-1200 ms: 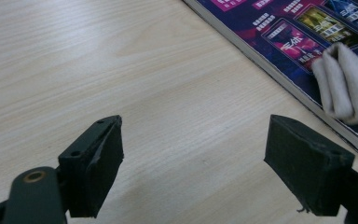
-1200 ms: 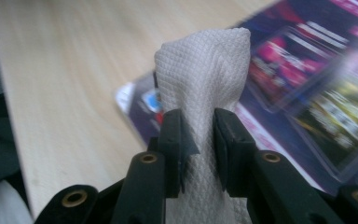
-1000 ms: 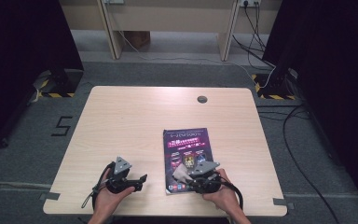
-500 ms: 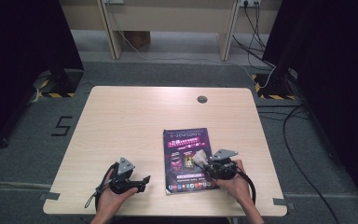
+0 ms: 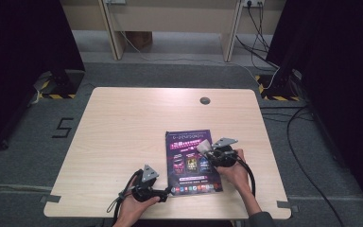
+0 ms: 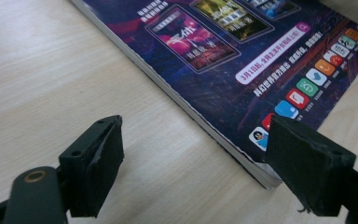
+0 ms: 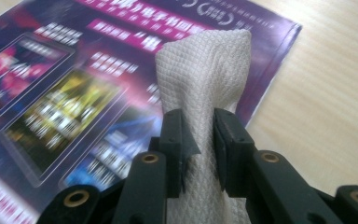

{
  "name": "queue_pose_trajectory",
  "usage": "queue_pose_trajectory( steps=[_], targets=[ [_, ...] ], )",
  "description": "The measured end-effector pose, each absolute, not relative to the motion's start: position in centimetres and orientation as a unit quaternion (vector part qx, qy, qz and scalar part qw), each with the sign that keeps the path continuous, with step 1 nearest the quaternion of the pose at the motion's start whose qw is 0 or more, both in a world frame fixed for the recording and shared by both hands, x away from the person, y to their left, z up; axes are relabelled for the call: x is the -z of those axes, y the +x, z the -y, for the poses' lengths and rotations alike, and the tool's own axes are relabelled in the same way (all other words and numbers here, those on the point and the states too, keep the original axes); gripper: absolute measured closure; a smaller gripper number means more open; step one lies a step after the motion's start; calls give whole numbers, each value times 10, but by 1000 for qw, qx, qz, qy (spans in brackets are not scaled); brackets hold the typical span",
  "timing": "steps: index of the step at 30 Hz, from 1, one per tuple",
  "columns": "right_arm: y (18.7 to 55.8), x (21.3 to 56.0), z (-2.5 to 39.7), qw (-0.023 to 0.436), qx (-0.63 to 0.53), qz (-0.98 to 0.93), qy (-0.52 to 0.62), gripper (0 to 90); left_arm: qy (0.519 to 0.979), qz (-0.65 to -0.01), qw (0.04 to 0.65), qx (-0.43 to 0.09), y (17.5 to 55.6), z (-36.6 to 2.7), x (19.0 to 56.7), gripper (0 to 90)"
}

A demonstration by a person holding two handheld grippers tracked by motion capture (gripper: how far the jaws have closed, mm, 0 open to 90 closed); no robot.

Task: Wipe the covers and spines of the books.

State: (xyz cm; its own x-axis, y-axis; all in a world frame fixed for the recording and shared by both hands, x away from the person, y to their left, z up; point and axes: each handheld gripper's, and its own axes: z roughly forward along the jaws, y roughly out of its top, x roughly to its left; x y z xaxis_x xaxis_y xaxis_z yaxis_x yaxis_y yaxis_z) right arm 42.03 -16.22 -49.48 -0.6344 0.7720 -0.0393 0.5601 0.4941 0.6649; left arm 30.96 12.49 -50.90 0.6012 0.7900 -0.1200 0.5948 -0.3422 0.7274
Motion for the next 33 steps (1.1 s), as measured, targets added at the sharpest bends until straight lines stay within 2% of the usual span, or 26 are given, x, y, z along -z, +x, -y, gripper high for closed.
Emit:
queue_pose_trajectory(
  steps=[18, 22, 25, 27, 33],
  targets=[
    [497, 493, 145, 213, -277, -819, 456, 741, 816, -425, 366, -141, 317, -118, 514, 142],
    [494, 493, 136, 236, -257, -830, 436, 752, 818, -423, 361, -146, 319, -118, 513, 139],
    [485, 495, 130, 207, -284, -827, 439, 751, 823, -413, 349, -174, 320, -119, 511, 139],
    [475, 496, 121, 210, -290, -835, 418, 753, 824, -415, 346, -170, 321, -121, 510, 139],
    [447, 498, 92, 177, -316, -857, 366, 748, 823, -419, 347, -167, 324, -125, 511, 138]
  ],
)
